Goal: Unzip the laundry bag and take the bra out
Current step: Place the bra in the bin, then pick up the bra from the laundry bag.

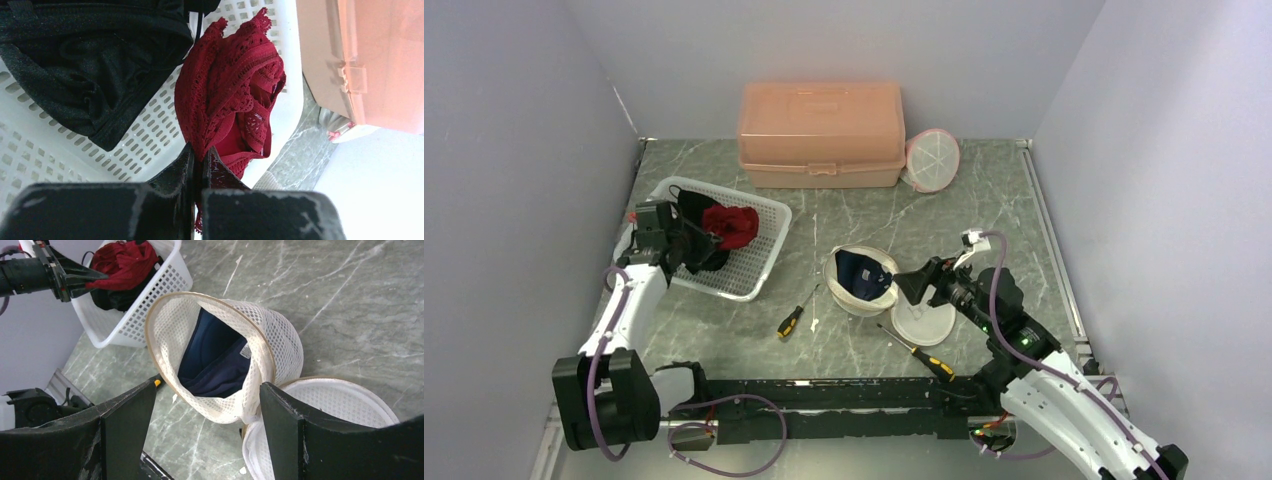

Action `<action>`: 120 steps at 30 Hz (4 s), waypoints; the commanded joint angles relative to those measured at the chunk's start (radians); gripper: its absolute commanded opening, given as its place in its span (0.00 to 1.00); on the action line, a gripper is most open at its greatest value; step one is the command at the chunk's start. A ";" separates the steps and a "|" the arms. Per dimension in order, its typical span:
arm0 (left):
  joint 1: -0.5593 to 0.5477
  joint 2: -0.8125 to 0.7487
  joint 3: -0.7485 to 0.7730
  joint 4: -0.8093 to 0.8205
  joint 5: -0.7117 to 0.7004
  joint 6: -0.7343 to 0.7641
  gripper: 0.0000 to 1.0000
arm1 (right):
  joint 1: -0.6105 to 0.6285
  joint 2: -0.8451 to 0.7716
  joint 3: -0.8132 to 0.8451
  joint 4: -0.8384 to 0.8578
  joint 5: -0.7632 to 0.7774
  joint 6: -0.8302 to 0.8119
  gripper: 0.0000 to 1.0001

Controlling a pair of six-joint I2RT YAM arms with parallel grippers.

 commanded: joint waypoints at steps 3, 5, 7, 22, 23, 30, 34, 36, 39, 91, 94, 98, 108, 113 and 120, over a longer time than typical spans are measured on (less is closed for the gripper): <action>-0.019 0.015 -0.056 0.133 -0.007 0.023 0.03 | 0.000 0.028 -0.017 0.057 -0.024 0.003 0.79; -0.031 0.026 -0.060 0.121 -0.029 0.024 0.03 | -0.001 0.038 -0.016 0.061 -0.024 0.002 0.79; -0.039 0.032 -0.076 0.128 -0.028 0.014 0.03 | -0.001 0.047 -0.010 0.058 -0.023 -0.001 0.79; -0.059 -0.021 -0.110 0.023 -0.064 0.014 0.57 | 0.000 0.045 0.016 0.010 0.011 -0.023 0.80; -0.059 -0.032 -0.102 0.012 -0.062 0.017 0.60 | -0.001 0.043 0.020 0.006 0.016 -0.028 0.80; -0.063 -0.144 -0.021 -0.087 -0.077 0.042 0.70 | 0.000 0.037 0.046 -0.016 0.041 -0.052 0.80; -0.080 -0.193 0.055 -0.139 -0.096 0.082 0.76 | -0.001 0.039 0.053 -0.019 0.050 -0.059 0.81; -0.112 -0.202 0.099 -0.160 -0.113 0.119 0.78 | 0.000 0.043 0.052 -0.016 0.056 -0.055 0.81; -0.279 -0.173 0.179 -0.189 -0.200 0.206 0.78 | 0.000 0.072 0.058 -0.015 0.059 -0.048 0.80; -0.847 0.371 0.404 -0.129 -0.136 0.546 0.54 | 0.037 0.581 0.197 -0.068 0.056 -0.055 0.53; -0.848 0.395 0.416 -0.133 -0.150 0.532 0.37 | 0.038 0.586 0.215 -0.088 0.079 -0.069 0.43; -0.856 0.374 0.400 -0.097 -0.175 0.508 0.03 | 0.048 0.593 0.277 -0.106 0.145 -0.088 0.21; -0.912 0.192 0.335 0.048 -0.277 0.492 0.03 | 0.091 0.620 0.478 -0.137 0.352 -0.189 0.00; -0.937 0.203 0.264 0.051 -0.322 0.441 0.03 | 0.128 0.669 0.416 -0.123 0.347 -0.160 0.00; -0.950 0.214 0.136 0.111 -0.378 0.363 0.03 | 0.165 0.676 0.248 -0.065 0.353 -0.074 0.03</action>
